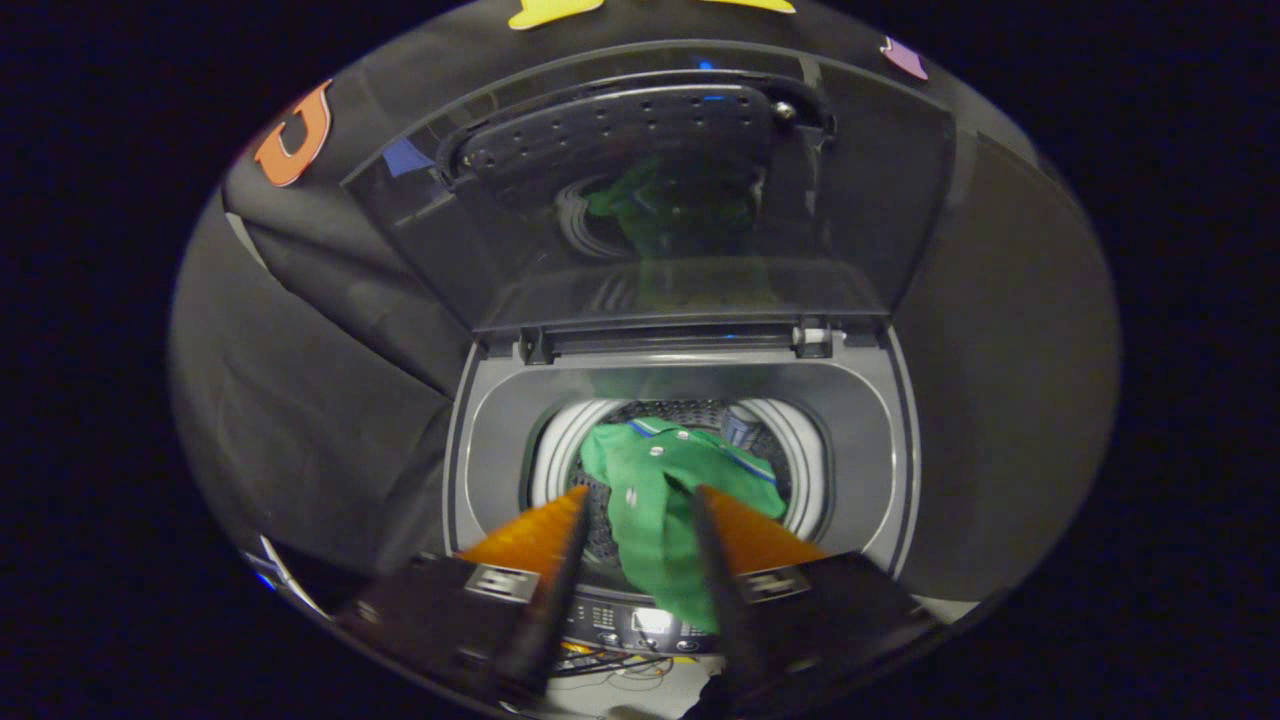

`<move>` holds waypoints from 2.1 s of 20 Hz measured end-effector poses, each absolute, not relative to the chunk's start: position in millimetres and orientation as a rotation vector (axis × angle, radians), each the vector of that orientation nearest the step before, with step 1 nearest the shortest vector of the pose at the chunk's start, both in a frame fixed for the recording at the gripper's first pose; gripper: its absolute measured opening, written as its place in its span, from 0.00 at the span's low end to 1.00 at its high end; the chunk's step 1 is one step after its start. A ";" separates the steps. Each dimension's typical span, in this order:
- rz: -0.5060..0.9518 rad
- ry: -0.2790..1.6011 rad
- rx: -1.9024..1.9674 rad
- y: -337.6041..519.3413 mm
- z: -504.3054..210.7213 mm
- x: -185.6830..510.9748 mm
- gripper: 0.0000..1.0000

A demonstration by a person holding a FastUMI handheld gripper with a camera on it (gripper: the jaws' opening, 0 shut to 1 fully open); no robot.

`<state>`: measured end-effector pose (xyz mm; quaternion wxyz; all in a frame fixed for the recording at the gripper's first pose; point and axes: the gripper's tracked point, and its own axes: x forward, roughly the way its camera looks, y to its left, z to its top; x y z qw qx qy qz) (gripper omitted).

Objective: Put the clothes into the washing machine and then close the washing machine lid.

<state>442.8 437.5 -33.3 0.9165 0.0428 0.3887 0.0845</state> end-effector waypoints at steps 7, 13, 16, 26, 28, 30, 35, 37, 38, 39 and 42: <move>0.160 0.786 0.071 428.0 -31.1 430.9 0.98; 0.181 0.731 0.053 425.8 -10.4 427.8 0.98; 0.176 0.669 0.011 420.8 10.3 430.1 0.98; 0.189 0.422 -0.061 420.3 96.3 443.7 0.98; 0.185 0.370 -0.068 420.7 118.5 446.8 0.98; 0.181 0.330 -0.065 424.1 137.8 451.9 0.98; 0.152 0.295 -0.043 428.4 166.7 476.5 0.98; 0.146 0.296 -0.019 430.4 175.7 483.3 0.98; 0.141 0.293 -0.018 430.6 181.1 489.1 0.98; 0.134 0.289 -0.022 430.6 186.4 495.6 0.98; 0.120 0.297 -0.016 433.1 194.3 514.6 0.98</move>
